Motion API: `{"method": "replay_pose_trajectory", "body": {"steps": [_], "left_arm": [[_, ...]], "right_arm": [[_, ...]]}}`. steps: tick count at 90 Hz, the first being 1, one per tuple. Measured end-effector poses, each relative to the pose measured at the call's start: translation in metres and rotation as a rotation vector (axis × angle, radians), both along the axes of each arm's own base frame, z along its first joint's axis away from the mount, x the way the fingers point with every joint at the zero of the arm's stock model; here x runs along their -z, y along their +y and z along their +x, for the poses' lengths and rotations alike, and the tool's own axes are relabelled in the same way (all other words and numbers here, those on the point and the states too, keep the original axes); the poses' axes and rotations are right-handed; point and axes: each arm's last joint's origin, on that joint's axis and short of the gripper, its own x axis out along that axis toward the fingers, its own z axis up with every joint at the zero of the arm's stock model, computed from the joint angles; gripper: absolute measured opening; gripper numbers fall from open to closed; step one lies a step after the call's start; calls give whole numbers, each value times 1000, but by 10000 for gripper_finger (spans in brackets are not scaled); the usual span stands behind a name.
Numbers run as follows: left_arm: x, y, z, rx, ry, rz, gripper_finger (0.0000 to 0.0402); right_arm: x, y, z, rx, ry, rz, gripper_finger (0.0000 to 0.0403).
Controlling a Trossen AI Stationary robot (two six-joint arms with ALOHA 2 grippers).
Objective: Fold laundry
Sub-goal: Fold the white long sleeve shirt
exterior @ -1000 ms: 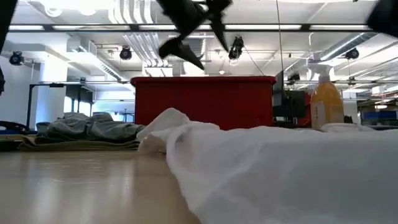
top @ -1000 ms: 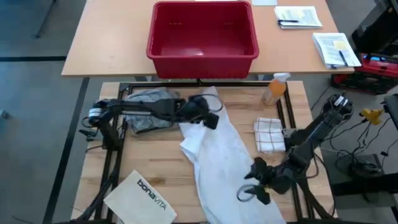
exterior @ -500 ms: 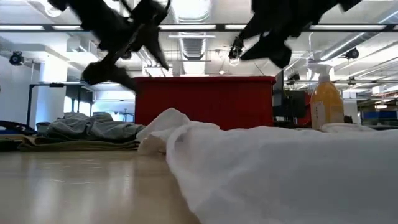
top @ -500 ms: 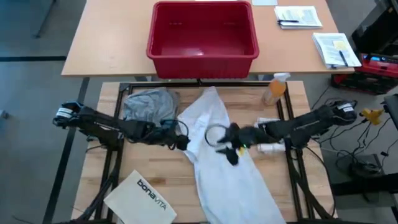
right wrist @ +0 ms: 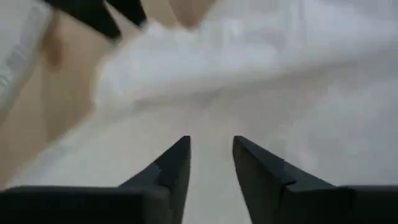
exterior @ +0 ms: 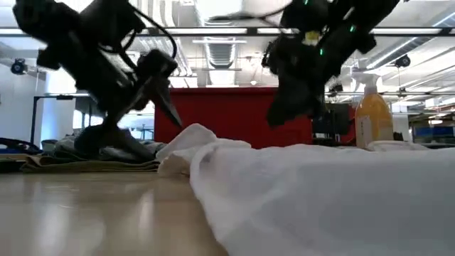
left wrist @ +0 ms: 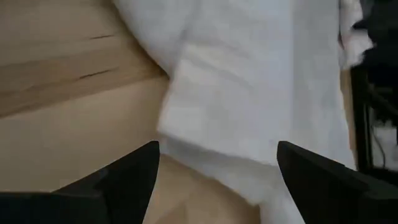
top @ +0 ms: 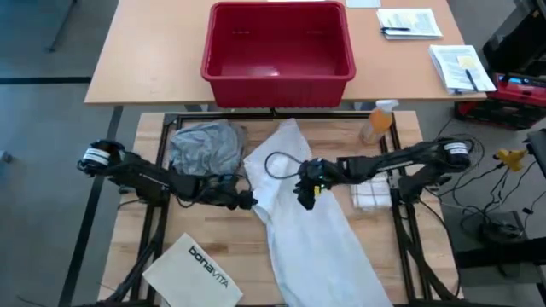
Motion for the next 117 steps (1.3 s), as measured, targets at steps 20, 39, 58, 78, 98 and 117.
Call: {"method": "replay_pose_trajectory", "body": {"steps": [20,39,58,78,98,117], "left_arm": [[19,-2,7,-40,-41,-73,309],[20,-5,26,-41,-51,-77,309],[7,-8,48,-13,-91,-47,309],[-10,-10,60,-1,-93,-45,309],[-12,-12,61,70,-40,-55,309],[-26,-12,58,88,-84,-59,309]], "right_arm": [[33,2,12,-85,66,40,29],[35,2,14,-103,60,57,2],[34,3,14,-119,52,78,1],[17,4,6,-117,42,189,0],[16,3,3,-95,66,164,0],[16,8,3,-108,69,167,0]]}}
